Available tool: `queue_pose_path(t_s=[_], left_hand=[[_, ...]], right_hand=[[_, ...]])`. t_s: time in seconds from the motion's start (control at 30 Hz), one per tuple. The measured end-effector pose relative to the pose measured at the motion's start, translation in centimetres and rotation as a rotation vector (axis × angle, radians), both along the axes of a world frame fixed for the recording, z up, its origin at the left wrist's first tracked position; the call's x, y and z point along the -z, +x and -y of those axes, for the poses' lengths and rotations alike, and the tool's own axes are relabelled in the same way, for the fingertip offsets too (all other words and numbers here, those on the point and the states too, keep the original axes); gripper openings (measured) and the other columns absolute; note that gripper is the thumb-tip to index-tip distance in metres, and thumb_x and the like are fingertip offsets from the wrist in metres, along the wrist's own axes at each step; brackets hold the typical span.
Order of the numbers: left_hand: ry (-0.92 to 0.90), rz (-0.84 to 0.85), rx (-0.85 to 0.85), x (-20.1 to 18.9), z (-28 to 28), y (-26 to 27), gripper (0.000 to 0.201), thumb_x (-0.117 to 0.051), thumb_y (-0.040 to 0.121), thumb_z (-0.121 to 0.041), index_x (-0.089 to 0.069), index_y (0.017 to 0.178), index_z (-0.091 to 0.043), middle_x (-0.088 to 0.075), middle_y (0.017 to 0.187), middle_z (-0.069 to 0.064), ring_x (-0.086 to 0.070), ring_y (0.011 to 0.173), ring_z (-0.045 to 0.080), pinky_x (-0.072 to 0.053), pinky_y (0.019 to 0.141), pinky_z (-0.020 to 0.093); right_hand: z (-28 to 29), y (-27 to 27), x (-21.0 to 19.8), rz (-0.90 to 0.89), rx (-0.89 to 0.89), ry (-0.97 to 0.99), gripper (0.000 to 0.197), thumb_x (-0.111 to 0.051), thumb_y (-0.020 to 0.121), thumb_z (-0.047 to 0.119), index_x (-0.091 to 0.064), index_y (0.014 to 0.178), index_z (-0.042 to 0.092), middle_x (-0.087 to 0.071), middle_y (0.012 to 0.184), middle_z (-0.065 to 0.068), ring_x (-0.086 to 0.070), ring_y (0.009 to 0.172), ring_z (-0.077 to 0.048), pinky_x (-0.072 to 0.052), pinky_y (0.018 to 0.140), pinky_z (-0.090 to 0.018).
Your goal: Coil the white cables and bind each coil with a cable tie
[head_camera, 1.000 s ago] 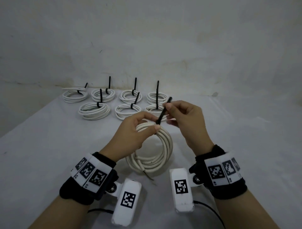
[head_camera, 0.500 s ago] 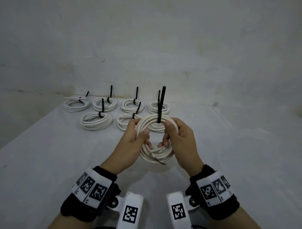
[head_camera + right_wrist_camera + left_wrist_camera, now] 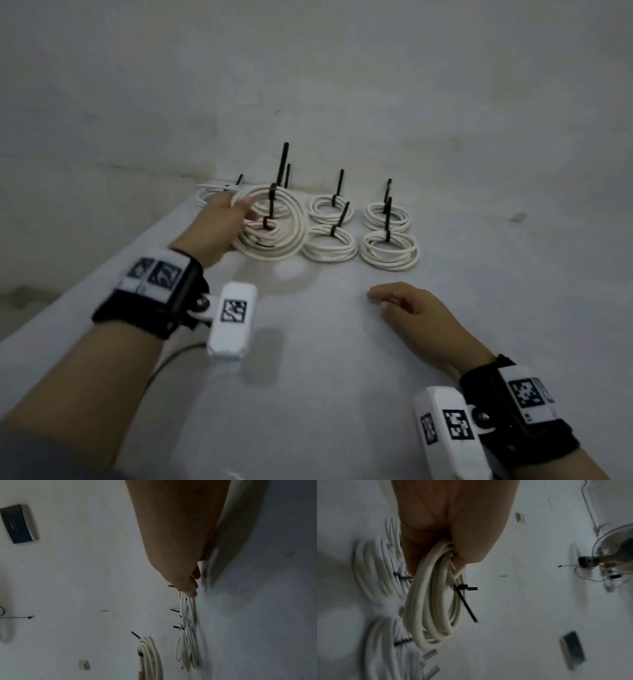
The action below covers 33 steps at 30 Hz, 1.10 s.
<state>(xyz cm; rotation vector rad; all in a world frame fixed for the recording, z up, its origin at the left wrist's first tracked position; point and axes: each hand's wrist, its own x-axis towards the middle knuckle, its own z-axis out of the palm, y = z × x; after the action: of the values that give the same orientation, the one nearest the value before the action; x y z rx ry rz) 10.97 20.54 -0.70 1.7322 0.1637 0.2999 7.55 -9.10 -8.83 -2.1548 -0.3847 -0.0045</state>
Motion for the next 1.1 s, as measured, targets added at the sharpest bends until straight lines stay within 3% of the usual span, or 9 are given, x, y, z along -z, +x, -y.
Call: queue_pose_path(t_s=[0.13,0.3,0.43,0.53,0.7,0.87,0.93,1.0,1.1], left_hand=[[0.113,-0.114,-0.198,1.0,-7.4,2.8,0.033,-0.043,0.101,-0.025,-0.054,0.075,-0.008,-0.052,0.074,0.011,-0.048,0.047,0.021,-0.037,0.05,0.023],[0.099,-0.225,-0.365,3.6,-12.9,4.8,0.029,-0.043,0.1,-0.022,-0.06,0.105,0.001,-0.059,0.073,0.007,-0.05,0.053,0.021,-0.042,0.05,0.028],[0.193,-0.262,-0.39,5.1,-14.1,6.6,0.039,-0.042,0.1,-0.026,-0.066,0.097,0.006,-0.063,0.088,0.017,-0.051,0.056,0.027,-0.043,0.054,0.029],[0.232,-0.265,-0.378,5.5,-14.4,7.8,0.047,-0.04,0.1,-0.029,-0.067,0.093,0.009,-0.064,0.077,0.017,-0.055,0.062,0.031,-0.046,0.067,0.036],[0.549,-0.236,-0.398,5.4,-14.8,8.7,0.055,-0.038,0.102,-0.029,-0.061,0.089,0.019,-0.06,0.097,0.038,-0.058,0.091,0.046,-0.042,0.077,0.043],[0.656,-0.322,-0.309,4.7,-14.3,9.6,0.07,-0.034,0.097,-0.055,-0.046,0.059,0.003,-0.049,0.066,0.024,-0.055,0.084,0.042,-0.041,0.079,0.043],[0.78,-0.459,-0.181,4.2,-14.0,9.9,0.091,-0.041,0.071,-0.084,-0.06,0.092,0.003,-0.06,0.092,0.025,-0.057,0.1,0.041,-0.043,0.087,0.042],[0.934,-0.561,-0.072,4.3,-13.8,9.9,0.114,-0.054,0.056,-0.088,-0.044,0.133,-0.004,-0.05,0.132,0.02,-0.048,0.121,0.038,-0.04,0.097,0.042],[1.035,-0.527,-0.028,5.1,-14.2,9.8,0.129,-0.061,0.043,-0.085,-0.031,0.143,-0.009,-0.038,0.145,0.015,-0.041,0.129,0.035,-0.037,0.106,0.045]], right_hand=[[-0.3,-0.3,0.2,0.003,-0.067,-0.091,0.022,-0.059,0.092,0.014,-0.069,0.106,0.028,-0.059,0.12,0.02,-0.049,0.108,0.017,-0.032,0.084,0.004],[-0.5,-0.4,-0.1,0.014,-0.104,-0.108,0.021,-0.059,0.092,0.015,-0.071,0.105,0.027,-0.058,0.122,0.02,-0.048,0.107,0.019,-0.033,0.083,0.004],[-0.8,-0.1,-0.2,0.023,-0.105,-0.112,0.02,-0.061,0.091,0.013,-0.072,0.102,0.025,-0.06,0.12,0.018,-0.051,0.106,0.016,-0.033,0.082,0.003],[-1.0,-0.1,-0.3,0.02,-0.107,-0.109,0.02,-0.061,0.091,0.014,-0.072,0.1,0.027,-0.061,0.119,0.019,-0.052,0.107,0.014,-0.034,0.082,0.002],[-1.2,-0.2,-0.5,0.012,-0.096,-0.109,0.019,-0.061,0.09,0.013,-0.073,0.098,0.026,-0.061,0.118,0.019,-0.053,0.105,0.014,-0.035,0.08,0.002],[-1.3,-0.1,-0.5,0.013,-0.094,-0.105,0.019,-0.061,0.09,0.012,-0.074,0.096,0.025,-0.062,0.116,0.018,-0.054,0.104,0.013,-0.035,0.08,0.002],[-1.2,-0.1,-0.5,0.01,-0.096,-0.107,0.019,-0.061,0.09,0.012,-0.074,0.095,0.025,-0.062,0.116,0.018,-0.054,0.103,0.014,-0.035,0.08,0.002],[-1.1,0.0,-0.5,0.015,-0.094,-0.114,0.02,-0.061,0.09,0.013,-0.074,0.094,0.027,-0.063,0.115,0.02,-0.054,0.103,0.014,-0.035,0.08,0.002],[-1.1,0.0,-0.4,0.015,-0.091,-0.111,0.02,-0.061,0.09,0.014,-0.074,0.092,0.029,-0.063,0.115,0.021,-0.055,0.103,0.013,-0.035,0.08,0.001]])
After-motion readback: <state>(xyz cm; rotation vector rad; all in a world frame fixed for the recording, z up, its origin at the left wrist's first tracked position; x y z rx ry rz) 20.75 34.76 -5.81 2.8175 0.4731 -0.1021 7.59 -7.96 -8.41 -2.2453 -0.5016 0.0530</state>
